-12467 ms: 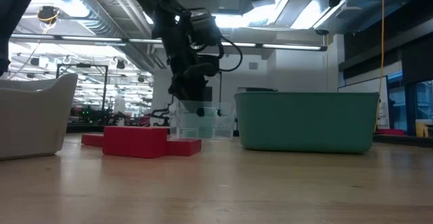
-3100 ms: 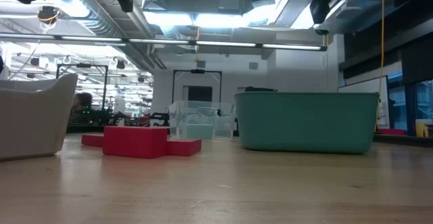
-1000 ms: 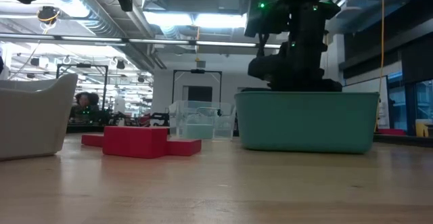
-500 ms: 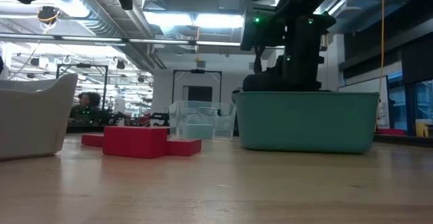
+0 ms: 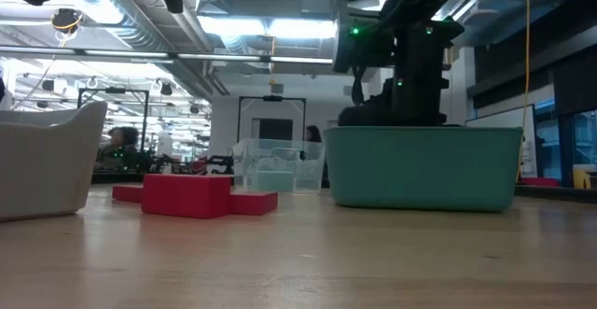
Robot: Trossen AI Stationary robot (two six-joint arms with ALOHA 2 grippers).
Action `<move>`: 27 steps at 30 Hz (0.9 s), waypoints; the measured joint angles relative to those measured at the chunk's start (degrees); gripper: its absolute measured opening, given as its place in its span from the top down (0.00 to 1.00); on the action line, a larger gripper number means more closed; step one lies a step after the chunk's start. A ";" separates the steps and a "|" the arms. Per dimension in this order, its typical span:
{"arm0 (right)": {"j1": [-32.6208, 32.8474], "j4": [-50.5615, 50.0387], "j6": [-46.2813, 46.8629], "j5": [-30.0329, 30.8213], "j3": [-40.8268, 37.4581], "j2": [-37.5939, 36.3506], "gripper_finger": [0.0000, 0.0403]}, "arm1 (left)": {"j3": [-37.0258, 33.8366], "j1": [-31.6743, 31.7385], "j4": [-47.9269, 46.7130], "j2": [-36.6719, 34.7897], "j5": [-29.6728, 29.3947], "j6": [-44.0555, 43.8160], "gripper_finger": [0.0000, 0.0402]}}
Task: Sort & place blocks by color
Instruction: Put the blue block into the green bin
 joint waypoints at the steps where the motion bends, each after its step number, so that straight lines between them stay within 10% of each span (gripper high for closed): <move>1: 0.00 -0.12 -0.78 -0.13 0.00 0.00 0.26 | 0.00 0.00 -0.02 0.00 0.00 0.00 0.49; 11: 0.00 -3.18 -11.96 -1.45 2.59 -4.17 0.13 | 0.00 0.02 0.00 0.00 0.00 0.00 0.49; 27: 3.53 -16.06 -24.07 13.62 2.96 -30.27 0.12 | 0.00 0.02 0.02 -0.02 -0.42 -0.02 0.49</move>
